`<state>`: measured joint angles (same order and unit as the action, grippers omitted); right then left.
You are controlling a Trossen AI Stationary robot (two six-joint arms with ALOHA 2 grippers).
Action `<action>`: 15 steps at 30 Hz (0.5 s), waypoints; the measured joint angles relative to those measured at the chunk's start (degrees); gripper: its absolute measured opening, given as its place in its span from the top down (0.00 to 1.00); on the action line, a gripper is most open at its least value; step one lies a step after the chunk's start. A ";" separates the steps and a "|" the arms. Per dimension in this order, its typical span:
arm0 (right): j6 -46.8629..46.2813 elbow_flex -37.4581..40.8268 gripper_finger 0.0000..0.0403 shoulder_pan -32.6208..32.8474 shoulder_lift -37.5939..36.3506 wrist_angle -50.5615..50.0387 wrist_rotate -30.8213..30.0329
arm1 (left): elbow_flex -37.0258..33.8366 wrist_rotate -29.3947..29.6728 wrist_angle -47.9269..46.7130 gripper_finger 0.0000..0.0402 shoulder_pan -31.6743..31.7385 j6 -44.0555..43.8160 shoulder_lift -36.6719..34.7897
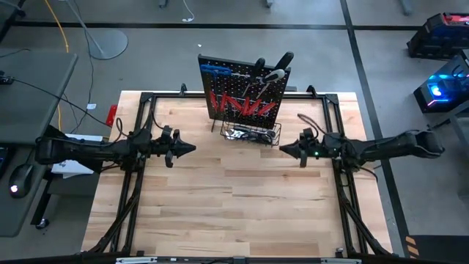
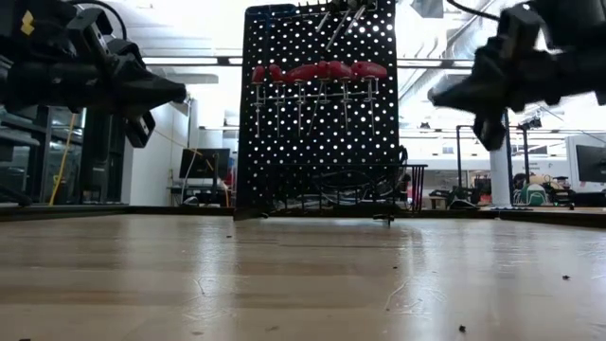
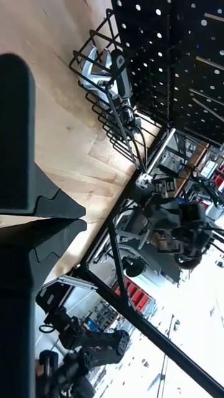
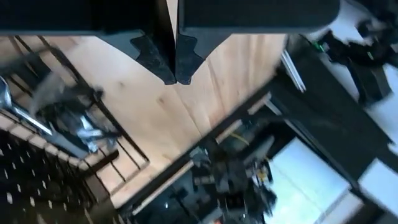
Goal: Hang tools onto peg board
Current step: Return to Home Position
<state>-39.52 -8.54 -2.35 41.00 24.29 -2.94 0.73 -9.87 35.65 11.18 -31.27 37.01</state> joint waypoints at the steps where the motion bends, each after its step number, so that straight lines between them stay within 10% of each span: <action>1: 1.12 1.01 1.00 0.43 -0.22 0.20 -0.06 | 0.00 0.00 -0.02 1.00 0.00 0.00 0.01; 9: 8.06 7.94 1.00 2.89 -3.29 0.16 -0.78 | -0.02 0.00 -0.32 1.00 0.00 -0.02 0.11; 15: 13.95 7.85 1.00 2.89 -3.13 -18.24 -1.09 | -0.02 -0.02 -0.30 1.00 0.00 -0.02 0.11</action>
<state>-25.57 -0.69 0.54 37.87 6.05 -4.03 0.71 -9.89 35.35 11.18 -31.29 37.12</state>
